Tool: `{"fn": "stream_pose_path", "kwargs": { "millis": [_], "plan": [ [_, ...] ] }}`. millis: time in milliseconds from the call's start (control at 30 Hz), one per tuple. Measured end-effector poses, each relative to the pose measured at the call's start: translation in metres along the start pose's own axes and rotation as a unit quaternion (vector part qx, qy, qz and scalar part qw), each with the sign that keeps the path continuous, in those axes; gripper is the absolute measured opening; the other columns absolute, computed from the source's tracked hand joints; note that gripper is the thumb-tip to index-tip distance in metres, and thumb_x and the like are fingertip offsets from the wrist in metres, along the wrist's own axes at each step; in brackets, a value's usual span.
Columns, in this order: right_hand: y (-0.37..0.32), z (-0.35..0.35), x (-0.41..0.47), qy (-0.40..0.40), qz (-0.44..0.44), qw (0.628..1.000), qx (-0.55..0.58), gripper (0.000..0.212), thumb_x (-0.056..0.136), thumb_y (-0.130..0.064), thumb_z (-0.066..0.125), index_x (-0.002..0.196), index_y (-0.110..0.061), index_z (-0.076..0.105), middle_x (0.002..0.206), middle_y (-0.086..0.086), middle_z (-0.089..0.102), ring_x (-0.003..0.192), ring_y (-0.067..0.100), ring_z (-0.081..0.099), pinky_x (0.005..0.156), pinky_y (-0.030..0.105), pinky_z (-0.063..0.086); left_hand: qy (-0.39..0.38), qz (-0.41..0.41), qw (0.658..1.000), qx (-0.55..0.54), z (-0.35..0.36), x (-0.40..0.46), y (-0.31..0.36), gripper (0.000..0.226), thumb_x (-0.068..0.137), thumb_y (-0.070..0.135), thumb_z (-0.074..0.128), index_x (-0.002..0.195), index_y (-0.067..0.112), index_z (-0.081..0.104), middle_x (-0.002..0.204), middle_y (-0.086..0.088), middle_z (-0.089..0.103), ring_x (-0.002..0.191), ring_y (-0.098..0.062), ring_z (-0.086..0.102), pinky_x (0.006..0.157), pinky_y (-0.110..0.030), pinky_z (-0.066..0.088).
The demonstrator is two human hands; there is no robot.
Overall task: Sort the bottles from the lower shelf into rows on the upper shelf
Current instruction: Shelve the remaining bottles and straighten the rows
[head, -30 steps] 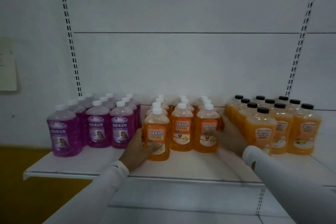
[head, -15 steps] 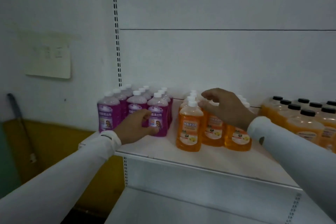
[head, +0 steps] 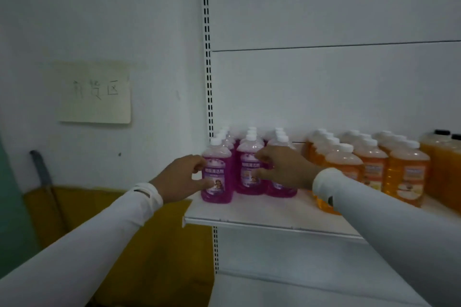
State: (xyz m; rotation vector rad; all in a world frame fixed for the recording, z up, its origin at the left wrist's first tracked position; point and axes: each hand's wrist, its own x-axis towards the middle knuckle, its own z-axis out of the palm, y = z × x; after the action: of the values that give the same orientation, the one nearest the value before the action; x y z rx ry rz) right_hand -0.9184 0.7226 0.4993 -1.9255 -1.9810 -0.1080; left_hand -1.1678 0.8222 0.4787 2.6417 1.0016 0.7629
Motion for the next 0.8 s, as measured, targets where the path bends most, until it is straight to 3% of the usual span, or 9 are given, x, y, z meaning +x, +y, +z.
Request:
{"fn": "stream_pose_path", "kwargs": {
  "millis": [100, 267, 433, 533, 600, 700, 800],
  "plan": [
    [-0.012, 0.029, 0.008, -0.011, 0.019, 0.999, 0.045, 0.046, 0.088, -0.049, 0.063, 0.122, -0.017, 0.059, 0.115, 0.0, 0.065, 0.091, 0.011, 0.053, 0.084, 0.027, 0.043, -0.02, -0.017, 1.0, -0.009, 0.007, 0.001, -0.024, 0.049, 0.083, 0.039, 0.072, 0.121, 0.014, 0.055, 0.114, -0.003, 0.06, 0.103, -0.017, 0.056, 0.089, -0.03, 0.048],
    [-0.019, 0.064, 0.019, -0.001, 0.064, 0.995, 0.082, 0.044, 0.088, -0.051, 0.064, 0.111, -0.013, 0.059, 0.107, 0.003, 0.067, 0.097, 0.024, 0.063, 0.089, 0.041, 0.051, -0.035, -0.069, 0.996, -0.036, 0.037, 0.011, -0.049, 0.072, 0.082, 0.046, 0.07, 0.137, 0.01, 0.043, 0.132, -0.008, 0.054, 0.115, -0.018, 0.053, 0.097, -0.031, 0.046],
    [-0.016, 0.09, 0.036, 0.02, 0.078, 0.981, 0.178, 0.041, 0.087, -0.044, 0.068, 0.114, -0.015, 0.06, 0.116, 0.001, 0.068, 0.104, 0.017, 0.065, 0.096, 0.039, 0.051, -0.045, -0.125, 0.976, -0.174, 0.059, 0.028, -0.061, 0.105, 0.075, 0.046, 0.077, 0.151, 0.007, 0.017, 0.155, -0.012, 0.032, 0.139, -0.023, 0.037, 0.11, -0.038, 0.038],
    [-0.018, 0.096, 0.044, 0.037, 0.088, 0.955, 0.279, 0.048, 0.088, -0.034, 0.07, 0.128, -0.013, 0.056, 0.126, -0.003, 0.064, 0.115, 0.011, 0.06, 0.103, 0.031, 0.047, -0.051, -0.123, 0.958, -0.254, 0.068, 0.039, -0.069, 0.123, 0.056, 0.065, 0.079, 0.149, 0.011, 0.02, 0.157, -0.009, 0.027, 0.143, -0.022, 0.03, 0.111, -0.039, 0.035],
    [-0.021, 0.101, 0.047, 0.051, 0.097, 0.943, 0.314, 0.051, 0.089, -0.03, 0.07, 0.133, -0.011, 0.052, 0.129, -0.004, 0.061, 0.12, 0.01, 0.057, 0.105, 0.029, 0.045, -0.052, -0.112, 0.947, -0.296, 0.077, 0.045, -0.075, 0.117, 0.048, 0.072, 0.076, 0.142, 0.021, 0.031, 0.151, -0.003, 0.038, 0.14, -0.019, 0.035, 0.105, -0.033, 0.039],
    [-0.025, 0.109, 0.051, 0.061, 0.104, 0.938, 0.326, 0.044, 0.089, -0.028, 0.07, 0.127, -0.012, 0.056, 0.126, -0.003, 0.065, 0.117, 0.01, 0.06, 0.105, 0.035, 0.048, -0.056, -0.068, 0.939, -0.333, 0.086, 0.052, -0.081, 0.089, 0.057, 0.057, 0.079, 0.132, 0.035, 0.036, 0.132, 0.007, 0.056, 0.118, -0.003, 0.055, 0.087, -0.012, 0.045],
    [-0.034, 0.115, 0.058, 0.07, 0.119, 0.935, 0.326, 0.048, 0.085, -0.036, 0.07, 0.125, -0.015, 0.057, 0.122, -0.002, 0.068, 0.113, 0.013, 0.063, 0.102, 0.039, 0.05, -0.073, -0.008, 0.929, -0.363, 0.086, 0.063, -0.084, 0.083, 0.07, 0.028, 0.084, 0.137, 0.029, 0.035, 0.128, 0.003, 0.06, 0.11, -0.001, 0.061, 0.089, -0.018, 0.051]
  ]
}}
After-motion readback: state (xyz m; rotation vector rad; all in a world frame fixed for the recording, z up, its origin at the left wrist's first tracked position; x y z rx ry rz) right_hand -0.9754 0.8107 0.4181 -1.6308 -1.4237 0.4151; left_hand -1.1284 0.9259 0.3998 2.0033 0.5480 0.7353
